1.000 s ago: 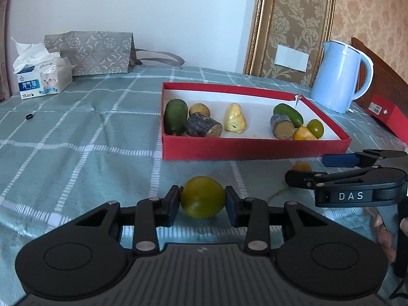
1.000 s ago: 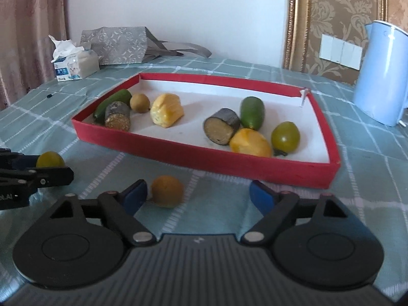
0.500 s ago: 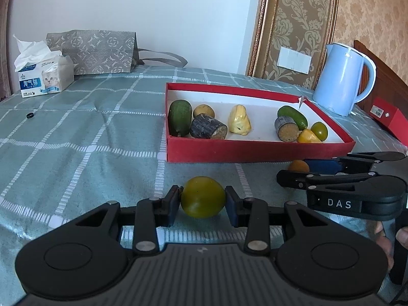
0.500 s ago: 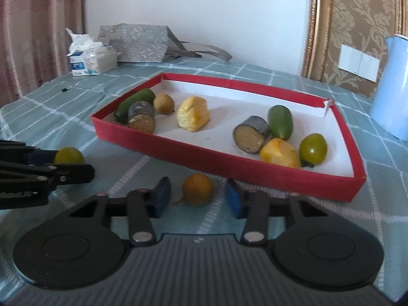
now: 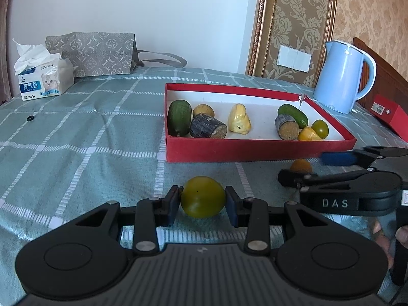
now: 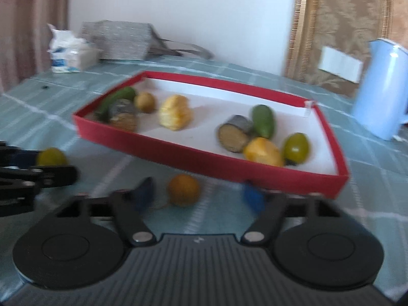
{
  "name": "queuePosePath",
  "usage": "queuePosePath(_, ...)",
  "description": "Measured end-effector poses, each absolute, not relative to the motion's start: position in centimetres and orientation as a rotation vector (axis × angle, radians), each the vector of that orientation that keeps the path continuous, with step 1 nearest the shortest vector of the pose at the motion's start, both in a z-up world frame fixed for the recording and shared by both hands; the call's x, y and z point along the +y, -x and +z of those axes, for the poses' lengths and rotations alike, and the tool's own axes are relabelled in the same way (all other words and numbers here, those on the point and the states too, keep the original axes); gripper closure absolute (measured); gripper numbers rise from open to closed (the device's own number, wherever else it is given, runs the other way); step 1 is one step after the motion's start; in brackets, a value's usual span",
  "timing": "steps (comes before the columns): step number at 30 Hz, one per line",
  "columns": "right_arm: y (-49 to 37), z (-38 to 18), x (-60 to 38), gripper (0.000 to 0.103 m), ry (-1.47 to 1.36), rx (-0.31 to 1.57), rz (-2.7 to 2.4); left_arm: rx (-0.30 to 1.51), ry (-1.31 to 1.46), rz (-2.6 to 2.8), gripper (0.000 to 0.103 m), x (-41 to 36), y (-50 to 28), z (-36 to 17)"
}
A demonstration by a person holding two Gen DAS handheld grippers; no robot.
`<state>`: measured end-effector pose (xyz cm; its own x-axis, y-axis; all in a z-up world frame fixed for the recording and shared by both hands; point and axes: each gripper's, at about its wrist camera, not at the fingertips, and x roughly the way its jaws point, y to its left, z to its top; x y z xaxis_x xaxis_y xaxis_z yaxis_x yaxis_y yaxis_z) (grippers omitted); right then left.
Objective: Organize fruits
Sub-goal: 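Hold the green tomato in the left gripper while the right gripper grasps the small brown fruit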
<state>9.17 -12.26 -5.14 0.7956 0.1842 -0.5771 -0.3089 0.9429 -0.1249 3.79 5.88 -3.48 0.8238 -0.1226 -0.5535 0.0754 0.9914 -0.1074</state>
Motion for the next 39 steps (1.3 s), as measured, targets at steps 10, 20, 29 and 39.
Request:
queuePosePath(10,-9.3,-5.2,-12.1,0.011,0.222,0.592,0.246,0.592,0.095,-0.113,0.066,6.1,-3.8,-3.5)
queuePosePath(20,-8.1,-4.9,-10.9,0.079,0.188,0.584,0.334,0.592,0.092,-0.115,0.065,6.1,-3.8,-3.5)
queuePosePath(29,-7.9,-4.5,-13.8,0.079,0.158,0.580,0.289,0.589,0.075,-0.112,0.065,5.8,-3.7,-3.4)
queuePosePath(39,-9.3,-4.2,-18.9,0.079,0.055,0.565,0.197,0.613,0.042,-0.146,0.065,3.2,-4.7,-3.2)
